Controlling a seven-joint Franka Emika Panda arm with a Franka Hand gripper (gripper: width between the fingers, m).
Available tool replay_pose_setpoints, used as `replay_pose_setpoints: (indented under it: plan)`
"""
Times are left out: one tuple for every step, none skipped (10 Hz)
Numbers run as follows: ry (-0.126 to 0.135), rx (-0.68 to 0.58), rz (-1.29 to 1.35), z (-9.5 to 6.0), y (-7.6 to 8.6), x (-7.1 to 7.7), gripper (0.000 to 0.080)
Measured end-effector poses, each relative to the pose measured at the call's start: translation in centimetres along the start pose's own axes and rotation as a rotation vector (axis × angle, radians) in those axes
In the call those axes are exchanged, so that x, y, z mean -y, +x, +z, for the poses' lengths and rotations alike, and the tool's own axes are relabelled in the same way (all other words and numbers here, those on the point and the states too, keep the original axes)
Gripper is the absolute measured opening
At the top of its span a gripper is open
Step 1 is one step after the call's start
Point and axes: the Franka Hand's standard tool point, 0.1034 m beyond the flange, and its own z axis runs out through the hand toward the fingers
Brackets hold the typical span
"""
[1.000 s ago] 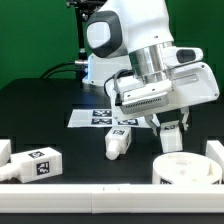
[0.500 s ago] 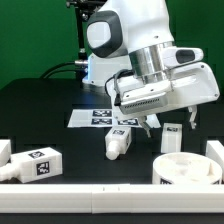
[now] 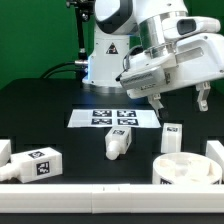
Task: Assemble stool
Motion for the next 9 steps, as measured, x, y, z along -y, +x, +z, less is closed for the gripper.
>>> replay_pose_setpoints:
  plan:
    - [0.024, 0.001, 0.09, 0.4, -0.4, 0.8, 0.0649]
    - [0.031, 0.002, 0.057, 0.6, -1.1, 1.8, 0.0649]
    - [0.031, 0.005, 0.172, 0.6, -1.3, 1.9, 0.0649]
    - [0.03, 0.003, 0.193, 0.6, -1.1, 1.7, 0.0649]
    - [0.028, 0.007, 0.327, 0.6, -1.2, 1.5, 0.0649]
    - [0.016, 0.01, 0.491, 0.6, -0.7, 0.3, 0.0649]
    - [0.008, 0.008, 0.593, 0.9, 0.0, -0.7, 0.0649]
    - [0.005, 0.013, 0.755, 1.0, 0.1, -1.4, 0.0649]
    - [-0.004, 0.016, 0.929, 0.9, 0.5, -2.5, 0.0649]
